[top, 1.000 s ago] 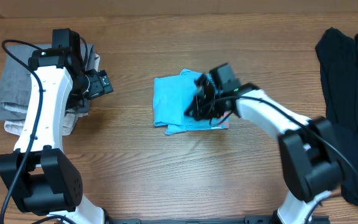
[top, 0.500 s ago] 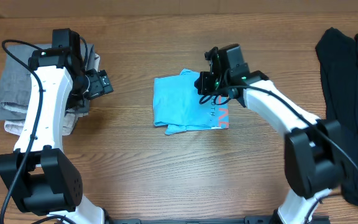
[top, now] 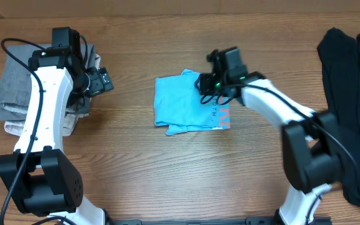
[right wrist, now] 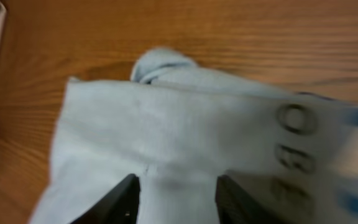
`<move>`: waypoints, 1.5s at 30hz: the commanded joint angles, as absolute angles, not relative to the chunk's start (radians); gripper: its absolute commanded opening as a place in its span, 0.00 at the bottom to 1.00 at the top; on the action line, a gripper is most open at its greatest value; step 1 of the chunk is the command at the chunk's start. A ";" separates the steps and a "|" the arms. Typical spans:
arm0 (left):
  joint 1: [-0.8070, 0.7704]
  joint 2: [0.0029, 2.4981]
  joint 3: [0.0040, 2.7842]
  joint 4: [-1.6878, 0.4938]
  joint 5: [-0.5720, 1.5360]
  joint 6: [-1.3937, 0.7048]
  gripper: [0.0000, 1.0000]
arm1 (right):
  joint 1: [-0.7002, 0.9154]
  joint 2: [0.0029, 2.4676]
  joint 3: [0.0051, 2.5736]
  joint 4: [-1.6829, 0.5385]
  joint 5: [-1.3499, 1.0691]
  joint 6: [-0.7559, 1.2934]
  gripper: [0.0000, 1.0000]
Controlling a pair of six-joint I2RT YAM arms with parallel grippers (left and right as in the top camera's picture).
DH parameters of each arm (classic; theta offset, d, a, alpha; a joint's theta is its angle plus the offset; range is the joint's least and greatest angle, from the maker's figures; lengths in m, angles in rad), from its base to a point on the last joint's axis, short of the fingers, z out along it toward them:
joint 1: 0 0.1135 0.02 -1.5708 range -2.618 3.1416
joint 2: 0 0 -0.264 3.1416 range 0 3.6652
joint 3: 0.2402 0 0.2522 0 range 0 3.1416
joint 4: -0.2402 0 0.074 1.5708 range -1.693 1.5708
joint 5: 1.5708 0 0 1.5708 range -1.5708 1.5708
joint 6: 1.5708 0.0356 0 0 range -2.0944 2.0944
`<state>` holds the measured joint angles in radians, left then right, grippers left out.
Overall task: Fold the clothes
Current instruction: 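Raise the right gripper away to the right side, then grasp the folded blue shirt with the left gripper and lift it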
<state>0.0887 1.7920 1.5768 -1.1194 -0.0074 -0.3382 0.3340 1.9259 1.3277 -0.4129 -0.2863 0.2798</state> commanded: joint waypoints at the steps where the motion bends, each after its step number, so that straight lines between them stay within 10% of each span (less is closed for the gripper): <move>1: 0.091 1.795 1.573 -1.106 -0.003 -0.337 1.00 | 0.247 1.707 1.438 -0.480 -0.276 0.270 0.51; 8: 0.091 1.795 1.573 -0.974 0.143 -0.347 0.99 | -0.020 1.519 1.457 -0.714 -0.254 0.269 1.00; 11: 0.064 1.799 1.573 -0.981 0.371 -0.350 0.04 | -0.123 1.507 1.457 -0.770 -0.254 0.269 1.00; 27: -0.622 1.977 1.572 -0.989 0.124 -0.603 0.04 | -0.275 1.515 1.454 -0.776 -0.254 0.269 1.00; 45: -0.567 2.178 1.572 -1.086 -0.162 -0.606 0.04 | -0.275 1.515 1.454 -0.776 -0.254 0.269 1.00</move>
<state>-0.6083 2.1677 1.5730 -1.0672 0.0036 -0.5865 -0.2749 1.5188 1.4574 -0.7788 -0.2554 0.2687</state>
